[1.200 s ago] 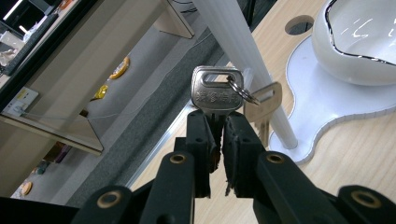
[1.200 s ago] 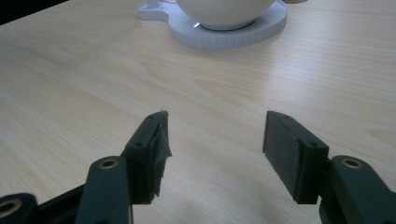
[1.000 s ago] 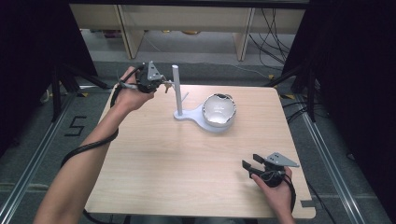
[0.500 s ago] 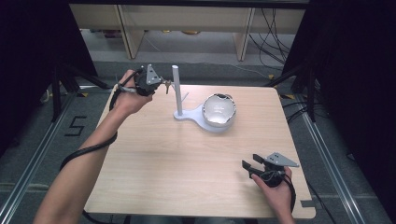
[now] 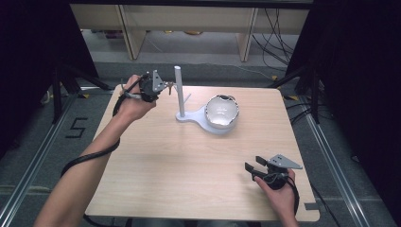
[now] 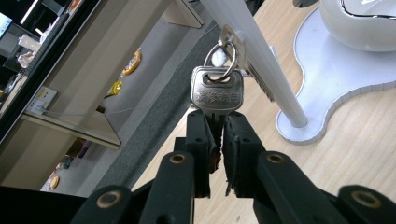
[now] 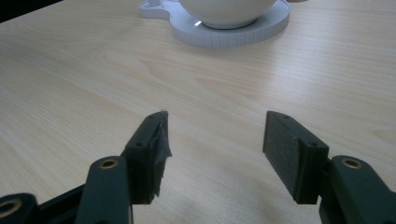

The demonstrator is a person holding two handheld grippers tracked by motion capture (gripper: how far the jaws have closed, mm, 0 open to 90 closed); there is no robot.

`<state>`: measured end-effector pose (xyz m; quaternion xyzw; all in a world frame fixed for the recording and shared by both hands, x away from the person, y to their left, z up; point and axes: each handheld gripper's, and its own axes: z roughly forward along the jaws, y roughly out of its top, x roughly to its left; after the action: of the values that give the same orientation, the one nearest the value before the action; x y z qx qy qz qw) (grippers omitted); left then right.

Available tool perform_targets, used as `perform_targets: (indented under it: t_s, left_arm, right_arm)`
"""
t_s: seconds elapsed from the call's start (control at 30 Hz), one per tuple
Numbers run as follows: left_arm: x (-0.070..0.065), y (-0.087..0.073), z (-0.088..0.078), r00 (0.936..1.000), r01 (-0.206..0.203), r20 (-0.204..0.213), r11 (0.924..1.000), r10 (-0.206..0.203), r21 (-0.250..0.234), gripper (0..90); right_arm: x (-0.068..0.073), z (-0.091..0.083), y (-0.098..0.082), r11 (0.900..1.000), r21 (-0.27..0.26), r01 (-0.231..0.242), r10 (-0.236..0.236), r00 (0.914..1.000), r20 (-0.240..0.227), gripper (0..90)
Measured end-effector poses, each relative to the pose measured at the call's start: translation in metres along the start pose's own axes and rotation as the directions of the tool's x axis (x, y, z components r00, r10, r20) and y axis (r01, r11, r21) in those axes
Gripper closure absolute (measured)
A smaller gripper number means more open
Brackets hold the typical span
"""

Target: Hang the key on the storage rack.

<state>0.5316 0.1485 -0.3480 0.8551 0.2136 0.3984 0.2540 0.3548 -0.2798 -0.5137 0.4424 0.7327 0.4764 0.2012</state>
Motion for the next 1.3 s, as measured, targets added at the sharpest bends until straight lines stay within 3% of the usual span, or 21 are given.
perform_targets:
  t_s: [0.23,0.33,0.7,0.73,0.87,1.07,1.13,1.17,1.2,1.23,1.3]
  left_arm:
    - [-0.001,-0.001,0.004,0.9998,0.020,0.009,0.9998,-0.020,0.001,80.4]
    - [-0.002,-0.002,0.006,0.9997,0.013,0.019,0.9999,-0.013,0.004,80.4]
    - [-0.007,-0.002,0.013,0.9979,0.051,0.040,0.9987,-0.051,-0.001,79.6]
    - [-0.007,-0.002,0.013,0.9973,0.058,0.046,0.9983,-0.058,-0.003,79.1]
    - [-0.008,-0.005,0.011,0.9949,0.081,0.061,0.9966,-0.080,-0.012,75.2]
    - [-0.008,-0.014,0.000,0.9839,0.147,0.107,0.9885,-0.143,-0.034,66.2]
    - [-0.009,-0.018,-0.005,0.9766,0.182,0.126,0.9820,-0.174,-0.052,61.6]
    - [-0.010,-0.024,-0.010,0.9650,0.222,0.156,0.9731,-0.211,-0.060,56.9]
    - [-0.010,-0.024,-0.010,0.9650,0.222,0.156,0.9731,-0.211,-0.060,55.1]
    - [-0.012,-0.027,-0.011,0.9567,0.251,0.171,0.9656,-0.236,-0.069,55.1]
    - [-0.015,-0.033,-0.015,0.9525,0.264,0.177,0.9616,-0.248,-0.074,52.3]
  right_arm:
    - [0.000,0.002,0.000,1.000,-0.003,-0.002,0.003,1.0000,0.005,41.6]
    - [-0.001,0.002,0.000,1.000,-0.015,0.019,-0.019,0.9998,0.012,41.6]
    - [0.000,0.000,0.000,1.000,-0.001,0.000,0.000,1.0000,-0.002,41.6]
    - [0.001,0.001,0.000,1.000,0.001,-0.020,0.020,0.9997,-0.015,41.6]
    - [0.000,0.001,0.000,1.000,-0.001,-0.019,0.019,0.9997,-0.017,41.5]
    - [0.000,0.001,0.000,1.000,-0.001,-0.018,0.018,0.9997,-0.017,41.5]
    - [0.000,0.001,0.000,1.000,0.000,-0.017,0.017,0.9997,-0.017,41.5]
    - [0.001,0.001,-0.001,1.000,-0.001,-0.017,0.017,0.9997,-0.016,41.5]
    - [0.001,0.001,-0.001,1.000,-0.001,-0.017,0.017,0.9997,-0.016,41.5]
    - [0.001,0.001,-0.001,1.000,-0.003,-0.017,0.017,0.9997,-0.016,41.5]
    - [0.001,0.000,0.000,1.000,0.000,-0.016,0.016,0.9998,-0.008,41.5]
